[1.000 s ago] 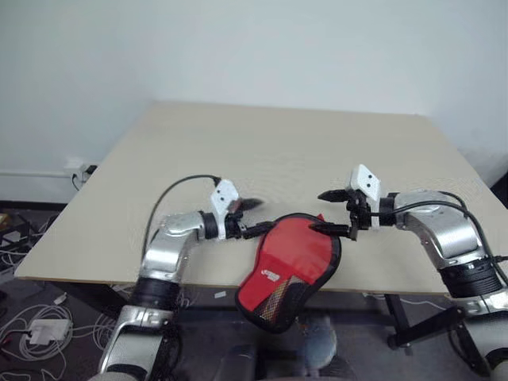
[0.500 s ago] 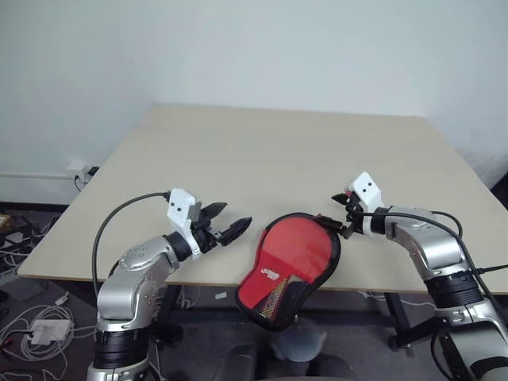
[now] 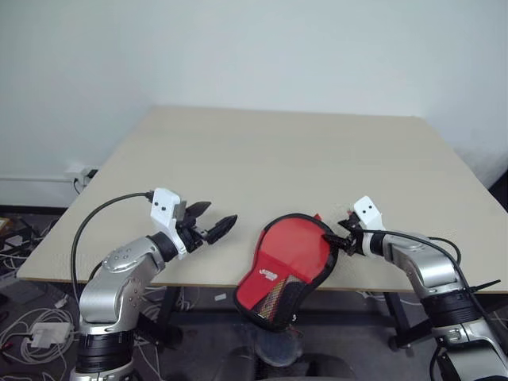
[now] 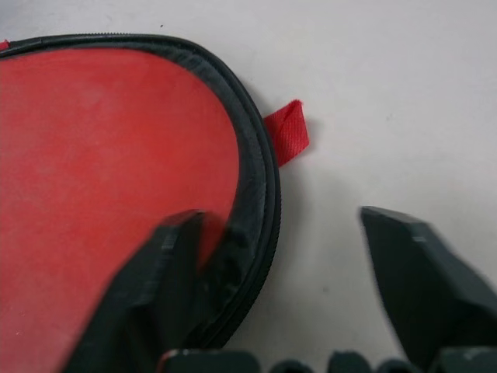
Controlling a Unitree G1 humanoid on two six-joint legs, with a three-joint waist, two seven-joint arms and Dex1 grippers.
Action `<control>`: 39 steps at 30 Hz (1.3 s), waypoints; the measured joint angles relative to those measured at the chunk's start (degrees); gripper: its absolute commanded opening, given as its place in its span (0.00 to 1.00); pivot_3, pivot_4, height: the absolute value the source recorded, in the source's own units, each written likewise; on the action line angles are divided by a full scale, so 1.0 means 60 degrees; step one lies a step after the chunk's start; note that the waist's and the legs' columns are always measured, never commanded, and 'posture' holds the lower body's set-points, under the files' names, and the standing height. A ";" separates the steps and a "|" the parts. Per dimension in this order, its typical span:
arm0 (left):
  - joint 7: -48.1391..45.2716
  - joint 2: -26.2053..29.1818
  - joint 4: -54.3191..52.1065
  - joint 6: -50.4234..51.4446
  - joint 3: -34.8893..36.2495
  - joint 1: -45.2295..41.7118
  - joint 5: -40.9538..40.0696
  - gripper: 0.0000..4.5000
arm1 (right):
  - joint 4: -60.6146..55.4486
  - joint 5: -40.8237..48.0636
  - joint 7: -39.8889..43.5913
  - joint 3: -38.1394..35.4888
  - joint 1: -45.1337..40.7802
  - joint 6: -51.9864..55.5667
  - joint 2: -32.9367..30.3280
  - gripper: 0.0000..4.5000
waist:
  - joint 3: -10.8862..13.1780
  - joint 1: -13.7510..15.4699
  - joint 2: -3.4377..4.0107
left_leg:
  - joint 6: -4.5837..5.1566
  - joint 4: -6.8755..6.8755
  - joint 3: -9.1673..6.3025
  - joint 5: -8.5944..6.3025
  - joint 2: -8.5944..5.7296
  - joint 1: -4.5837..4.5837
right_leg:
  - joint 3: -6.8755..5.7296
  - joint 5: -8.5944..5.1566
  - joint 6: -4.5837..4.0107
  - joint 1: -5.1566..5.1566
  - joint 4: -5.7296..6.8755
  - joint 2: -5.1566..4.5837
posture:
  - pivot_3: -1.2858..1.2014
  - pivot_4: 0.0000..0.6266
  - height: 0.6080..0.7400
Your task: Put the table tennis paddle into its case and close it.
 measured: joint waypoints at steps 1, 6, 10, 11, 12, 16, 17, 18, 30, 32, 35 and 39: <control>0.0010 0.0006 0.0009 -0.0004 0.0011 -0.0008 -0.0043 1.00 | -0.0083 0.0042 0.0030 -0.0002 0.0042 0.0089 0.0000 0.48 | 0.0000 0.0000 0.0000 | -0.0001 -0.0003 0.0000 0.0001 0.0001 0.0001 | 0.0001 0.0000 0.0000 -0.0001 0.0000 -0.0002 | 0.52 0.00 0.75; 0.0050 0.0117 0.0130 -0.0059 0.0011 -0.0091 -0.0104 1.00 | -0.0373 0.0226 0.0036 -0.0060 0.0112 0.0534 0.0028 0.10 | 0.0000 0.0000 0.0000 | -0.0003 -0.0011 0.0003 0.0001 0.0001 0.0004 | 0.0006 0.0000 -0.0001 -0.0003 0.0000 -0.0007 | 0.52 0.00 0.75; 0.0052 0.0226 0.0139 -0.0108 0.0011 -0.0217 -0.0169 1.00 | -0.0587 0.0290 -0.0046 -0.0202 0.0175 0.0845 0.0134 0.02 | 0.0000 -0.0001 0.0000 | -0.0006 -0.0026 0.0007 0.0003 0.0000 0.0005 | 0.0010 0.0000 -0.0001 -0.0011 -0.0001 -0.0010 | 0.52 0.00 0.75; 0.0052 0.0248 0.0139 -0.0126 0.0010 -0.0239 -0.0183 1.00 | -0.0624 0.0289 -0.0063 -0.0205 0.0184 0.0877 0.0144 0.02 | 0.0000 -0.0002 0.0000 | -0.0007 -0.0030 0.0009 0.0004 0.0000 0.0006 | 0.0012 0.0000 -0.0001 -0.0013 -0.0002 -0.0010 | 0.52 0.00 0.75; 0.0052 0.0279 0.0139 -0.0142 0.0009 -0.0245 -0.0191 1.00 | -0.0659 0.0286 -0.0092 -0.0207 0.0192 0.0906 0.0177 0.02 | 0.0000 -0.0006 0.0000 | -0.0008 -0.0035 0.0010 0.0004 0.0001 0.0008 | 0.0016 0.0000 -0.0001 -0.0016 -0.0002 -0.0009 | 0.52 0.00 0.75; 0.0058 0.0325 0.0180 -0.0178 0.0001 -0.0293 -0.0193 1.00 | -0.0674 0.0182 -0.0201 -0.0161 0.0195 0.0819 0.0260 0.02 | 0.0000 -0.0010 0.0000 | -0.0018 -0.0045 0.0014 0.0010 0.0004 0.0012 | 0.0019 0.0000 -0.0001 -0.0019 -0.0002 -0.0005 | 0.52 0.00 0.75; 0.0062 0.0335 0.0222 -0.0186 -0.0009 -0.0309 -0.0193 1.00 | -0.0660 0.0099 -0.0217 -0.0097 0.0193 0.0691 0.0252 0.02 | 0.0000 -0.0012 0.0001 | -0.0021 -0.0045 0.0015 0.0012 0.0005 0.0013 | 0.0019 0.0000 -0.0002 -0.0020 -0.0001 -0.0005 | 0.52 0.00 0.75; 0.0065 0.0341 0.0252 -0.0187 -0.0016 -0.0320 -0.0193 1.00 | -0.0640 0.0031 -0.0207 -0.0050 0.0190 0.0594 0.0240 0.02 | 0.0000 -0.0015 0.0001 | -0.0022 -0.0046 0.0015 0.0013 0.0005 0.0013 | 0.0019 0.0000 -0.0002 -0.0021 -0.0001 -0.0004 | 0.52 0.00 0.75; 0.0069 0.0349 0.0779 -0.0479 -0.0381 -0.0555 -0.0150 1.00 | 0.4512 -0.2028 0.1752 0.1190 -0.4127 -0.4293 -0.1598 0.02 | 0.0084 -0.0043 0.0096 | -0.0015 -0.0036 0.0036 0.0017 0.0009 0.0013 | 0.0049 0.0001 -0.0002 -0.0025 -0.0003 0.0022 | 0.52 0.00 0.75; 0.0096 0.0334 0.0817 -0.0566 -0.0427 -0.0555 -0.0147 1.00 | 0.6102 -0.2613 0.1691 0.1539 -0.5146 -0.5449 -0.1422 0.02 | 0.0088 -0.0065 0.0098 | -0.0018 -0.0038 0.0038 0.0019 0.0016 0.0013 | 0.0059 0.0002 -0.0003 -0.0028 0.0000 0.0035 | 0.52 0.00 0.75; 0.0183 0.0283 0.0804 -0.0641 -0.0478 -0.0534 -0.0151 1.00 | 0.8220 -0.3531 0.1261 0.2022 -0.6406 -0.6987 -0.0976 0.02 | 0.0092 -0.0192 0.0101 | -0.0022 -0.0044 0.0033 0.0021 0.0021 0.0013 | 0.0063 0.0002 -0.0004 -0.0027 0.0002 0.0047 | 0.52 0.00 0.75; 0.0326 0.0279 0.0682 -0.0641 -0.0431 -0.0383 -0.0182 1.00 | 1.0028 -0.4357 0.0707 0.2365 -0.7277 -0.8314 -0.0459 0.02 | 0.0095 -0.0252 0.0104 | -0.0022 -0.0047 0.0029 0.0021 0.0022 0.0013 | 0.0063 0.0002 -0.0004 -0.0024 0.0001 0.0051 | 0.52 0.00 0.75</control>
